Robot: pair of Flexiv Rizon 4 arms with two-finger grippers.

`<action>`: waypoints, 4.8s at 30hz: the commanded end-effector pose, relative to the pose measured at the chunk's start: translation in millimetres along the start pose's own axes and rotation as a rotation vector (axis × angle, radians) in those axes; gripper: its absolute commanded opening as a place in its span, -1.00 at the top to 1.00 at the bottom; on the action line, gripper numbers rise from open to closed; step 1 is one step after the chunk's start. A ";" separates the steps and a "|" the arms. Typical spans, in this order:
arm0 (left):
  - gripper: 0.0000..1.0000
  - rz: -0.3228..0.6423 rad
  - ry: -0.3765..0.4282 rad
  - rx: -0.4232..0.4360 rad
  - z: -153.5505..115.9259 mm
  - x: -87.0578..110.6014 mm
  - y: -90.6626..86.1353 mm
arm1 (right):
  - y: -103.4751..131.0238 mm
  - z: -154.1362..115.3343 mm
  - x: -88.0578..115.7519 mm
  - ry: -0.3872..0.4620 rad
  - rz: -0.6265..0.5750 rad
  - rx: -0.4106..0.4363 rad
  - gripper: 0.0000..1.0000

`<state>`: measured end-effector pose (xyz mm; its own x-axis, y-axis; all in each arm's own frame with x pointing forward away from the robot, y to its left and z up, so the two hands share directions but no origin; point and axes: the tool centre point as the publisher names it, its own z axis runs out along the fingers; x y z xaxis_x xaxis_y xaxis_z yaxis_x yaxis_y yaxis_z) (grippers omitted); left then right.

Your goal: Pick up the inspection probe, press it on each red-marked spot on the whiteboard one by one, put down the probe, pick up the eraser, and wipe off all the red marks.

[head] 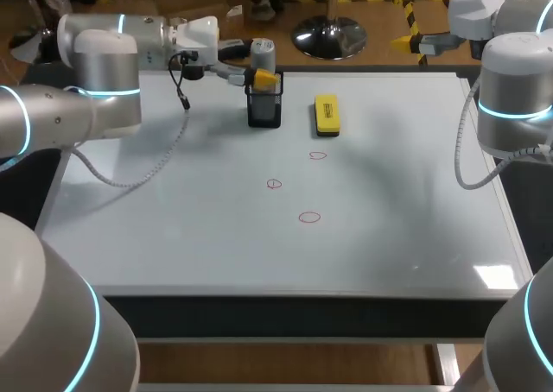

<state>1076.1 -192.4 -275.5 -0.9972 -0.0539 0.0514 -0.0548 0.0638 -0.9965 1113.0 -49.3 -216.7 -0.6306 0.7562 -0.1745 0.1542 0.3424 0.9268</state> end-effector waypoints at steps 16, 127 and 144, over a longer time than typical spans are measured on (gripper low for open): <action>1.00 0.013 0.010 0.023 -8.3 5.1 -20.1 | 0.0 0.3 -0.5 0.001 0.000 0.001 -1.00; 1.00 0.071 -0.160 0.068 -178.7 25.2 -71.4 | -30.7 32.4 17.7 0.514 -0.165 0.419 -1.00; 1.00 0.071 -0.160 0.068 -178.7 25.2 -71.4 | -65.9 74.7 47.3 0.994 -0.684 1.040 -1.00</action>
<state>1045.5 -20.5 -192.1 -0.9773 -0.2104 -0.0248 0.0241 0.0062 -0.9997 1116.2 0.9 -308.1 -0.9212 0.3437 -0.1826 0.1135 0.6861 0.7186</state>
